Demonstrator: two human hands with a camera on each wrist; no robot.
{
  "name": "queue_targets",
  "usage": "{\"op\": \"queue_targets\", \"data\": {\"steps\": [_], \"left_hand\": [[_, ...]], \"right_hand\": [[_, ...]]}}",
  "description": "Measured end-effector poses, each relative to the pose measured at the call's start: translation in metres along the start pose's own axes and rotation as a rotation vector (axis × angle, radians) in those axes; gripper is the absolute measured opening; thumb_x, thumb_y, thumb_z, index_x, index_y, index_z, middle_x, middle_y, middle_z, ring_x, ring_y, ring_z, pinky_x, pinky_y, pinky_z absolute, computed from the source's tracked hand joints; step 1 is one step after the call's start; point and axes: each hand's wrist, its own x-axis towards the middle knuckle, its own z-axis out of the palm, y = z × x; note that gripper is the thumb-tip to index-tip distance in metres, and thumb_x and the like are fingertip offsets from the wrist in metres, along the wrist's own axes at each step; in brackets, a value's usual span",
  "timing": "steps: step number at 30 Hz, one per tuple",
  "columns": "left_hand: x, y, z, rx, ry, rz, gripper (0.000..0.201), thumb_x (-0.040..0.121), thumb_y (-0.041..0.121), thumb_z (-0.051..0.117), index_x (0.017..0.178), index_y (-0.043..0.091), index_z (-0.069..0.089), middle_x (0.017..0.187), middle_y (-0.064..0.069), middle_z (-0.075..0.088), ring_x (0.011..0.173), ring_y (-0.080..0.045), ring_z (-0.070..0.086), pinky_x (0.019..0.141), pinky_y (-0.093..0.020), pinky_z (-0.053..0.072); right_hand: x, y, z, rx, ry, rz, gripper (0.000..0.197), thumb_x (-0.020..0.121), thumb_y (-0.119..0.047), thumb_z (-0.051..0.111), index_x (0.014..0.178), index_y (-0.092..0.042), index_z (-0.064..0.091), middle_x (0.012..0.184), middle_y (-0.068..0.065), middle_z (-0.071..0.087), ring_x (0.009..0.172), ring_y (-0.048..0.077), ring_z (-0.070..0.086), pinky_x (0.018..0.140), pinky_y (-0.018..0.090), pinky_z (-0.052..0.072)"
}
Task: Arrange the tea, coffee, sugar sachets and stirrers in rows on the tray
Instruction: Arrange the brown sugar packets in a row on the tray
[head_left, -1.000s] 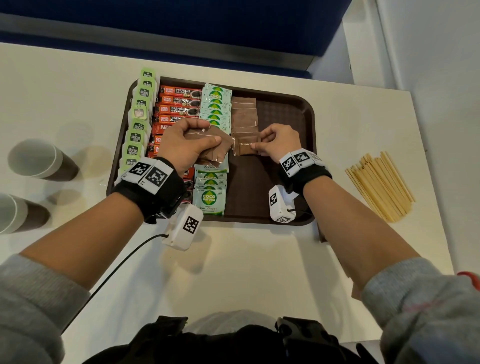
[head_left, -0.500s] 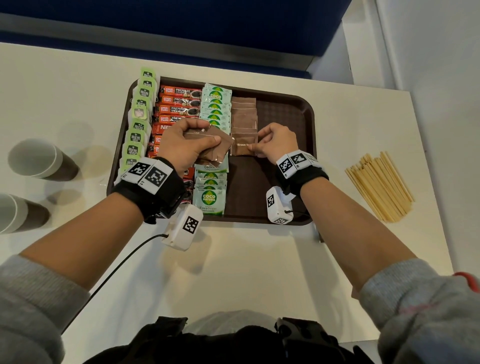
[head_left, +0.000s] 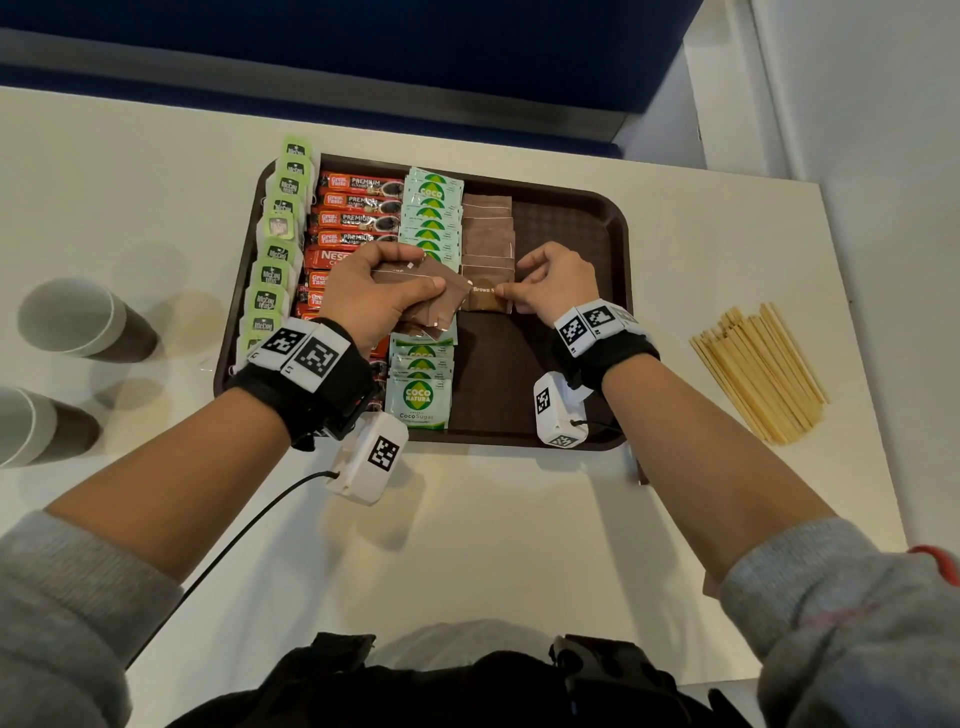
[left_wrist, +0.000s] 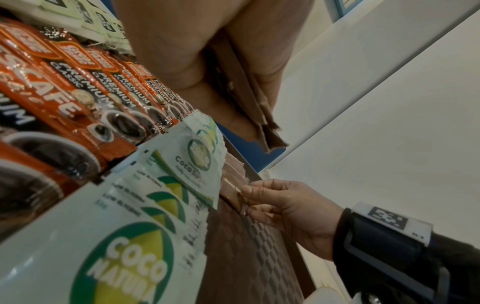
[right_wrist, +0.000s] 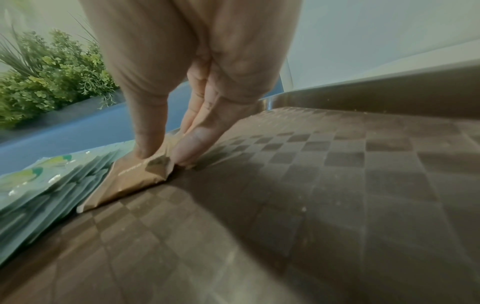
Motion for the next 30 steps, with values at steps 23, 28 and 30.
{"op": "queue_targets", "data": {"steps": [23,28,30], "left_hand": [[-0.011,0.006,0.005,-0.060,-0.095,0.048,0.049,0.075,-0.001,0.075,0.116,0.019,0.056,0.111,-0.001,0.062,0.099,-0.016,0.064,0.089,-0.037,0.055],[-0.010,0.002,0.006,-0.039,-0.075,0.041,0.039,0.074,-0.002,0.075,0.100,0.022,0.060,0.106,-0.007,0.065,0.099,-0.027,0.065,0.085,-0.044,0.055],[-0.009,0.002,0.007,-0.038,-0.070,0.043,0.038,0.074,-0.003,0.075,0.095,0.025,0.060,0.102,-0.005,0.066,0.097,-0.027,0.066,0.082,-0.043,0.056]], "right_hand": [[-0.014,-0.039,-0.005,0.285,-0.355,-0.184,0.016,0.088,-0.010,0.063,0.075,-0.016,0.058,0.065,0.001,0.065,0.054,0.009,0.063,0.052,0.020,0.055],[-0.020,-0.039,-0.015,0.322,-0.370,-0.186,0.011,0.084,-0.007,0.067,0.090,-0.014,0.060,0.078,0.004,0.067,0.063,0.006,0.066,0.056,0.019,0.055],[-0.021,-0.039,-0.017,0.276,-0.398,-0.211,0.014,0.080,-0.009,0.072,0.091,-0.013,0.064,0.085,0.008,0.068,0.070,0.010,0.066,0.061,0.023,0.057]]}}
